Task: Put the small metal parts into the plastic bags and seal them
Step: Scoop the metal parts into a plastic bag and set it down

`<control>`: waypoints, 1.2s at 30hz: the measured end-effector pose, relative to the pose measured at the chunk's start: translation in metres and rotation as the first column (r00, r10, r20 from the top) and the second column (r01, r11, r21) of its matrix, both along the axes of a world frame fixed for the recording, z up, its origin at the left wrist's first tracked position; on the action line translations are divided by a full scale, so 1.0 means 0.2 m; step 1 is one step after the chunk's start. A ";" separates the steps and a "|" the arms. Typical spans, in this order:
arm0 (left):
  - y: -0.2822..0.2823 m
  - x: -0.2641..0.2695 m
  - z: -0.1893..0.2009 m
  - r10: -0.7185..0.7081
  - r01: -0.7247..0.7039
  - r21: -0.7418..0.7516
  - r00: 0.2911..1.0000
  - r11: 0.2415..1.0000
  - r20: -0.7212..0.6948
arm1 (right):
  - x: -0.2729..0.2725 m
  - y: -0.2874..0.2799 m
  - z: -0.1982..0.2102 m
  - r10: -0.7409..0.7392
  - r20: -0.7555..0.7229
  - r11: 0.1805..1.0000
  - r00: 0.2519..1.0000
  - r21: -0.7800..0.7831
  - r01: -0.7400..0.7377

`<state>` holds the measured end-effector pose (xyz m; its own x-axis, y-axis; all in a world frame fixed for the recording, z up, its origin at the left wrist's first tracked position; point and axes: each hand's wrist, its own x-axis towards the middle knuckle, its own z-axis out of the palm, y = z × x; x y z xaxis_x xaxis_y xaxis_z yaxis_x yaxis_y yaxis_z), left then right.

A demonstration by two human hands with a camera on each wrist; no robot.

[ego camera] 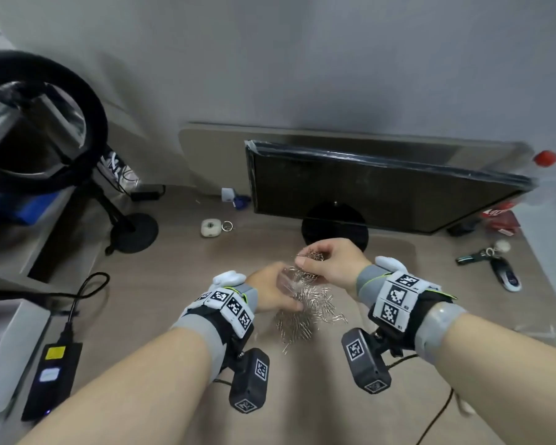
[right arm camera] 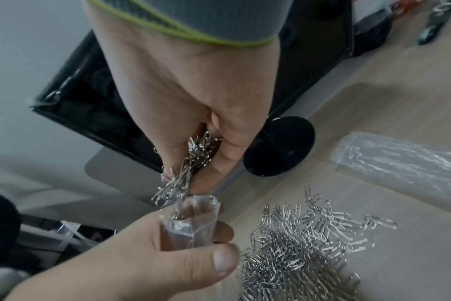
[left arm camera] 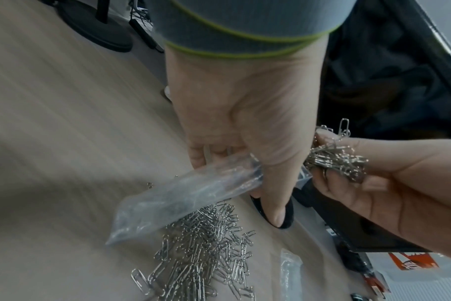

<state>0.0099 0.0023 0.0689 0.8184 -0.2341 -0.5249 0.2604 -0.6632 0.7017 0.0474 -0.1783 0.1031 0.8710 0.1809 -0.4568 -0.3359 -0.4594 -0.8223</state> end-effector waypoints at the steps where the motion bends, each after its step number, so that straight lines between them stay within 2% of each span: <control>1: 0.00 0.00 -0.01 -0.003 0.003 -0.013 1.000 1.000 -0.009 | 0.00 0.02 -0.01 0.008 0.029 0.999 1.000 -0.036 -0.007; 6: -0.02 -0.03 -0.09 0.008 -0.015 -0.075 0.996 0.997 -0.085 | -0.01 0.04 -0.11 0.160 0.119 0.938 0.980 -0.327 -0.114; 8: -0.04 -0.05 -0.17 0.029 -0.040 -0.084 0.991 0.996 -0.127 | -0.03 0.06 -0.17 0.232 0.111 0.910 0.966 -0.375 -0.175; 11: -0.05 -0.07 -0.28 0.045 -0.073 -0.133 0.978 0.988 -0.204 | -0.04 0.09 -0.24 0.261 0.083 0.899 0.962 -0.385 -0.211; 15: -0.03 -0.11 -0.47 0.060 -0.090 -0.114 0.968 0.989 -0.243 | -0.06 0.13 -0.37 0.301 -0.020 0.882 0.953 -0.375 -0.286; 23: 0.01 -0.18 -0.56 0.151 -0.183 -0.114 0.958 0.976 -0.243 | -0.07 0.17 -0.44 0.315 -0.216 0.886 0.924 -0.283 -0.368; 28: 0.01 -0.13 -0.52 0.113 -0.134 -0.091 0.972 0.987 -0.208 | -0.03 0.18 -0.36 0.271 -0.253 0.916 0.929 -0.229 -0.329; 36: -0.03 0.06 -0.21 0.094 -0.104 -0.203 0.994 0.974 -0.058 | 0.10 0.12 -0.01 0.261 -0.182 0.915 0.948 -0.268 -0.303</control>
<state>0.0217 -0.0036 0.0277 0.8181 -0.2598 -0.5130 0.3539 -0.4757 0.8053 0.0674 -0.1534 0.1016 0.7270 0.2511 -0.6391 -0.2588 -0.7619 -0.5937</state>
